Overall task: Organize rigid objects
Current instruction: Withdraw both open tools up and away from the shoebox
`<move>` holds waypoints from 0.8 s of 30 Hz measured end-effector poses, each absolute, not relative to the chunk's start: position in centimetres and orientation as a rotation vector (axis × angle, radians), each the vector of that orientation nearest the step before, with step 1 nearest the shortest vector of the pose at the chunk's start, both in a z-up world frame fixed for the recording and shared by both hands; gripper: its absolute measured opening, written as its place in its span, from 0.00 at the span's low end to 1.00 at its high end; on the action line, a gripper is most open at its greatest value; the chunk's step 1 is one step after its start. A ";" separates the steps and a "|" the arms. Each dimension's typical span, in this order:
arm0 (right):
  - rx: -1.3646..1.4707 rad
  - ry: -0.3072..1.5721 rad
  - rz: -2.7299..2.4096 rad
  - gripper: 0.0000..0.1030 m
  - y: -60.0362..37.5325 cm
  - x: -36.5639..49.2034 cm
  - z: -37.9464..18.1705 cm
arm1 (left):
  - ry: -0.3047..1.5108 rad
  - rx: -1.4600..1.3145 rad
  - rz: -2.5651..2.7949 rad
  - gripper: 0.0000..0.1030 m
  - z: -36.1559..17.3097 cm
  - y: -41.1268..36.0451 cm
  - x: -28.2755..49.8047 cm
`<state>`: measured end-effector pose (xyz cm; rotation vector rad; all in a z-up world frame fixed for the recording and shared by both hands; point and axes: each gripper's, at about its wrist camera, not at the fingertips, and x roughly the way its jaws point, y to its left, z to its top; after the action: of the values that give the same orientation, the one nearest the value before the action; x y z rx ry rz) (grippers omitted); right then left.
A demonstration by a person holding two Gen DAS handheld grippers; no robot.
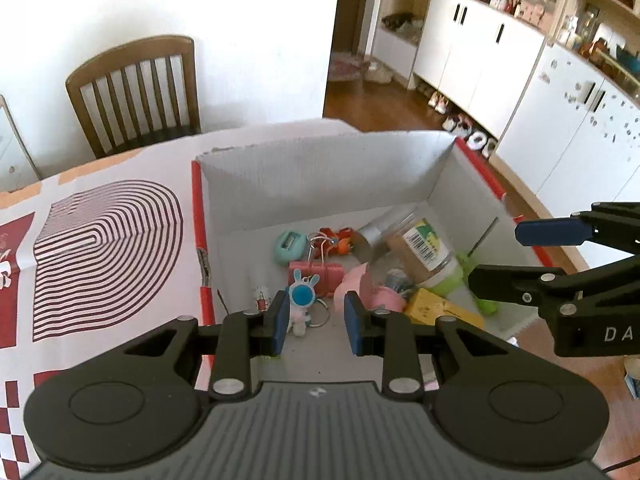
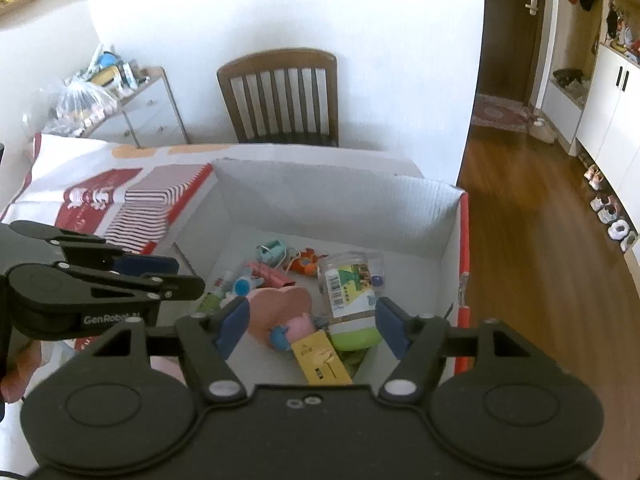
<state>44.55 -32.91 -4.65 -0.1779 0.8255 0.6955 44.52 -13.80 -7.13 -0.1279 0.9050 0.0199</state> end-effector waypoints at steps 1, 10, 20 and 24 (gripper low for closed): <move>-0.171 0.819 0.694 0.68 -33.1 44.2 -4.5 | 0.894 -0.129 0.019 0.27 -6.9 -13.8 44.2; -0.114 0.798 0.687 0.76 -34.7 41.8 -3.9 | 0.817 -0.129 0.012 0.28 -5.4 -14.6 41.2; -0.079 0.722 0.663 0.85 -35.9 39.1 -2.7 | 0.718 -0.127 0.049 0.75 -4.0 -14.5 38.0; -0.049 0.698 0.660 0.91 -36.4 38.2 -2.6 | 0.706 -0.146 0.047 0.75 -3.6 -14.3 36.8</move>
<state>38.25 -36.41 -2.55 -0.0494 0.6976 0.6602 36.83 -14.34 -3.58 -0.1460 0.7055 0.0475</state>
